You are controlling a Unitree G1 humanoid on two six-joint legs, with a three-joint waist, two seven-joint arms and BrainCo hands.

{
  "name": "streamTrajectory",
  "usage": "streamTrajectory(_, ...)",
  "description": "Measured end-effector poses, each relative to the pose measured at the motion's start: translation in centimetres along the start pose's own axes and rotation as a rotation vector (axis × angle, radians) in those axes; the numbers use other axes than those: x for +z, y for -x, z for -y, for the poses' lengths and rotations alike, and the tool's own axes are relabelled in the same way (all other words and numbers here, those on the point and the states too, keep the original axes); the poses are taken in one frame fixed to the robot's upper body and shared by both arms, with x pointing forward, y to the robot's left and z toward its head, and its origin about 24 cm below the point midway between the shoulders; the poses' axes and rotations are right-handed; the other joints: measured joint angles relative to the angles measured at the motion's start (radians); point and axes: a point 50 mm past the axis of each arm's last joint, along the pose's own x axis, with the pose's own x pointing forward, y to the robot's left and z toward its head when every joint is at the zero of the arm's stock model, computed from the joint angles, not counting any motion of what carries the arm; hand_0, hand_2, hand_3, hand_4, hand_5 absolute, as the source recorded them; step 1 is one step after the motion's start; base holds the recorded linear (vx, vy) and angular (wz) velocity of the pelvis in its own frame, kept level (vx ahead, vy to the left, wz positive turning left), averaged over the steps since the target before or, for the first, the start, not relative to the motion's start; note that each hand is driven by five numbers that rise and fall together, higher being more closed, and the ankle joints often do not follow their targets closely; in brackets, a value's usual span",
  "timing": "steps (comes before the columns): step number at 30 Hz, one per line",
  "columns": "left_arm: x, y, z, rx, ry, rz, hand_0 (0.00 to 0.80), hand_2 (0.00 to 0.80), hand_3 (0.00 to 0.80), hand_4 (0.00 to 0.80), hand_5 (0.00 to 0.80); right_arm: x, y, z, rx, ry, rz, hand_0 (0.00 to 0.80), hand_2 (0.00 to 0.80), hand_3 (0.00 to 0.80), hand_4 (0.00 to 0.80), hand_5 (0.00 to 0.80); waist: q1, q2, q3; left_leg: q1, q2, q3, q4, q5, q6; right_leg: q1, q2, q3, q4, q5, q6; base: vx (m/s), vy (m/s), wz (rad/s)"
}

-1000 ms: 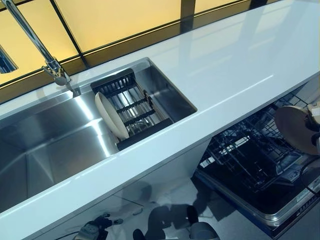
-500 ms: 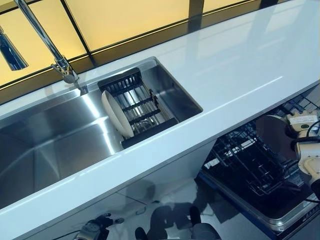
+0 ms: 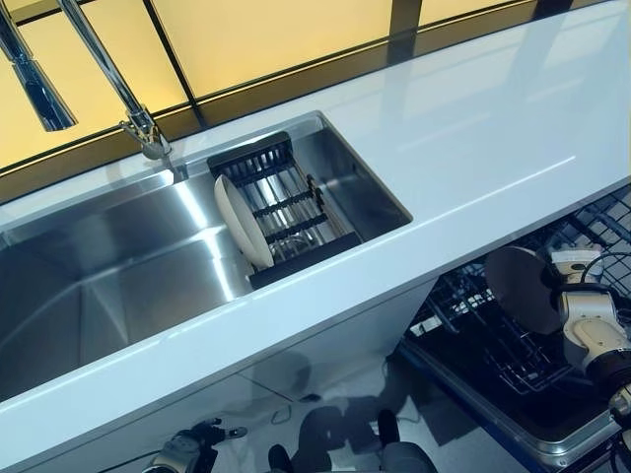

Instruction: Take plates into dishwasher

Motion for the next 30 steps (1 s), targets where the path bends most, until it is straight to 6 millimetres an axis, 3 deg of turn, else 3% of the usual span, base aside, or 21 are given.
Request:
streamTrajectory(12, 0.7, -0.1, 0.4, -0.01, 0.002, 0.016, 0.0, 0.0, 0.0, 0.0, 0.0, 0.0, 0.1, -2.9, 0.155, -0.118, -0.091, 0.8, 0.8, 0.8, 0.8, 0.8, 0.026, 0.004, 0.002, 0.002, -0.001, -0.008, 0.0, 0.001, 0.0, 0.008, -0.001, -0.007, 0.0, -0.001, 0.0, 0.001, -0.003, 0.01)
streamTrajectory(30, 0.7, -0.1, 0.6, -0.012, 0.003, 0.016, 0.0, 0.0, 0.0, 0.0, 0.0, -0.1, 0.1, -4.3, 0.223, -0.135, -0.15, 0.8, 0.8, 0.8, 0.8, 0.8, 0.047, 0.006, 0.003, 0.002, -0.001, -0.025, 0.001, 0.006, 0.002, 0.019, -0.003, -0.025, 0.0, -0.001, -0.001, 0.001, -0.001, 0.02)
